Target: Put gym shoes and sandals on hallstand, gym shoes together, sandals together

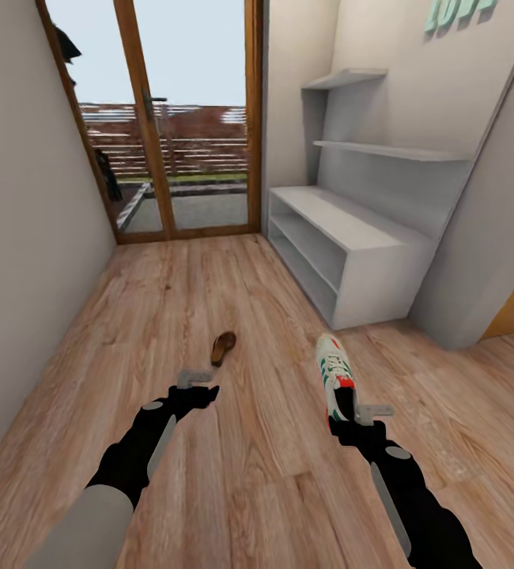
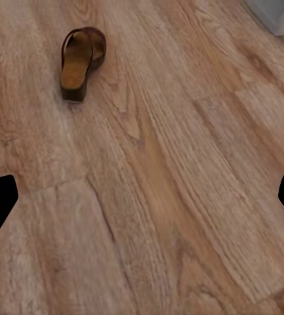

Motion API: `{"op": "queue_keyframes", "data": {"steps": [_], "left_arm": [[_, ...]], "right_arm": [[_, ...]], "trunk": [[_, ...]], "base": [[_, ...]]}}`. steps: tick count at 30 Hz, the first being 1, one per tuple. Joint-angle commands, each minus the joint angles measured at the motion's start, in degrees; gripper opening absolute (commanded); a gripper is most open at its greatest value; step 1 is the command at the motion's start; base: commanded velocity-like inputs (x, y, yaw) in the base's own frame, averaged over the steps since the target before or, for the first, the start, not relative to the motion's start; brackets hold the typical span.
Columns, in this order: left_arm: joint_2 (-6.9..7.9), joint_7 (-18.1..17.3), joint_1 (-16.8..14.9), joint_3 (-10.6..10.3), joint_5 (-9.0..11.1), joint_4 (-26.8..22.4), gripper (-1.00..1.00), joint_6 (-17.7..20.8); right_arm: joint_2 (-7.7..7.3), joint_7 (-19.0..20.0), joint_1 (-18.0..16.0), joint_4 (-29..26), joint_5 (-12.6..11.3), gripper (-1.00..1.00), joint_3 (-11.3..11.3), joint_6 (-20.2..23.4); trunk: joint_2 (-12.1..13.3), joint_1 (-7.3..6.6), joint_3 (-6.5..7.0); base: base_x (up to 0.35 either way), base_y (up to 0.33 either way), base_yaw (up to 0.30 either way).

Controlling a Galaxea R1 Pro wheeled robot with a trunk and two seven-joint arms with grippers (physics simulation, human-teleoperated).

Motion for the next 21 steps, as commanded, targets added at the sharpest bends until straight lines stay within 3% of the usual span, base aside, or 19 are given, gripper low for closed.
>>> {"op": "queue_keyframes", "data": {"steps": [1, 13, 21], "left_arm": [[0.00, -0.2, 0.0, 0.0, 0.0, -0.1, 1.00, 0.3], [0.00, -0.2, 0.0, 0.0, 0.0, -0.1, 1.00, 0.3], [0.00, -0.2, 0.0, 0.0, 0.0, -0.1, 1.00, 0.3]], "right_arm": [[0.00, 0.0, 0.0, -0.1, 0.0, -1.00, 0.0, 0.3], [0.00, 0.0, 0.0, -0.1, 0.0, -1.00, 0.0, 0.3], [0.00, -0.1, 0.0, -0.1, 0.0, -1.00, 0.0, 0.3]], "trunk": [[0.0, 0.02, -0.05], [0.0, 0.02, -0.05], [0.0, 0.02, -0.05]], "base": [[0.342, 0.144, -0.257], [0.342, 0.147, -0.251], [0.343, 0.096, -0.046]]}}
